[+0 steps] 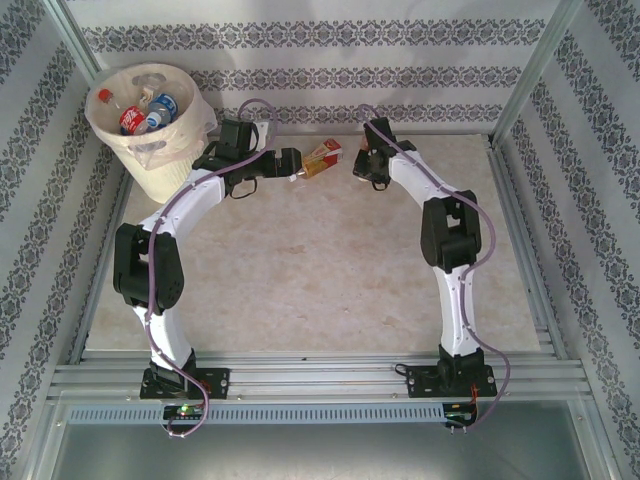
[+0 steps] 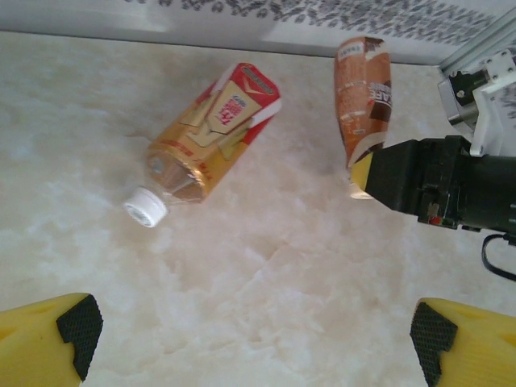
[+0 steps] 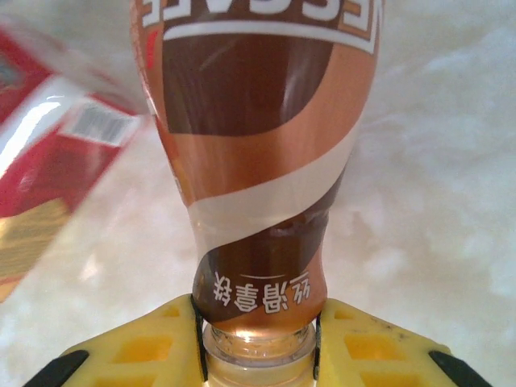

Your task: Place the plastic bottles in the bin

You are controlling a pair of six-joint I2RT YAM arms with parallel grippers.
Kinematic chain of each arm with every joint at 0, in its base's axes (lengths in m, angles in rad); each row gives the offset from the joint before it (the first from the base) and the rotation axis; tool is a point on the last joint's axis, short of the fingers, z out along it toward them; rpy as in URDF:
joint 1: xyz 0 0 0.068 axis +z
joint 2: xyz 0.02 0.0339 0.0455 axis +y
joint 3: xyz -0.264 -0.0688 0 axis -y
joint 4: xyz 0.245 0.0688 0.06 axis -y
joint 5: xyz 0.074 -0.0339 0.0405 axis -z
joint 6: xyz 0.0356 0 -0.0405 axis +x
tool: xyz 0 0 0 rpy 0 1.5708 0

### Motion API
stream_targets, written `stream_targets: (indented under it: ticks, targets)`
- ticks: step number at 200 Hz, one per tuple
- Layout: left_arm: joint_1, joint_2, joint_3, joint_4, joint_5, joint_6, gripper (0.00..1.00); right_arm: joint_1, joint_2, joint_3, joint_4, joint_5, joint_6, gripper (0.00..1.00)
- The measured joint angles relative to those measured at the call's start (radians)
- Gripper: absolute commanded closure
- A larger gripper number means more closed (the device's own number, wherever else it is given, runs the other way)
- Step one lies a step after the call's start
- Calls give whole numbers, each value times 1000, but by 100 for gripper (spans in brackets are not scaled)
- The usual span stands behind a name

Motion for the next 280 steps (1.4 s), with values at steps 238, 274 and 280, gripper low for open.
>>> stream_targets:
  ticks: [238,274,280]
  targets:
    - [-35,214,0,605,406,-519,27,170,-499,-661,523,-536,-153,79]
    - [-35,214,-6,607,394,-532,37,169,-505,-660,496,-542,-170,52]
    - [-35,214,-6,608,395,-532,39,169,-507,-658,491,-546,-177,48]
